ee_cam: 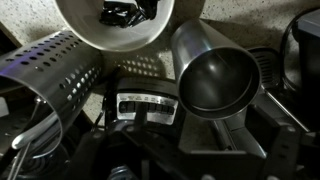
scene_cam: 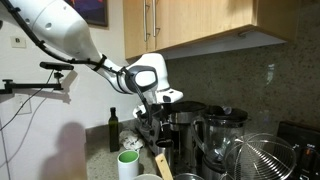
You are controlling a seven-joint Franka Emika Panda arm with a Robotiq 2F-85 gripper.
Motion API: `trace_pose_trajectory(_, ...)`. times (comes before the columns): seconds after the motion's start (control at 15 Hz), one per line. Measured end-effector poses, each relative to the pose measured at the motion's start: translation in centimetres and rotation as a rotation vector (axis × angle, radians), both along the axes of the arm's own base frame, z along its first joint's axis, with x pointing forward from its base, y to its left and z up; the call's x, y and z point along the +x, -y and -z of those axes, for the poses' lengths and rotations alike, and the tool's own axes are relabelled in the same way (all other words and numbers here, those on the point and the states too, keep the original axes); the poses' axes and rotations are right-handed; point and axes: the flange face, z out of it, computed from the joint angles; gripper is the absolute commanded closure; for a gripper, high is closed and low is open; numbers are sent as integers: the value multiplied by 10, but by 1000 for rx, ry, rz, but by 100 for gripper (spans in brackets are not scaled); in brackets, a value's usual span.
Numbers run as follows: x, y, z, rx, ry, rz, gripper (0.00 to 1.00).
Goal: Pick the silver bottle and put it in the white cup
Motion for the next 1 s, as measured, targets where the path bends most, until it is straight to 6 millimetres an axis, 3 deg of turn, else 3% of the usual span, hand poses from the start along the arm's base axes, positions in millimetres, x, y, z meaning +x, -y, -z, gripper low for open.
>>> trace_pose_trajectory(0.33, 1, -1, 7, 0, -12, -2, 0)
trace_pose_trajectory(0.87, 2, 3, 41, 1, -73, 5, 0)
trace_pose_trajectory(1.0, 1, 5, 46, -1, -82, 9, 26)
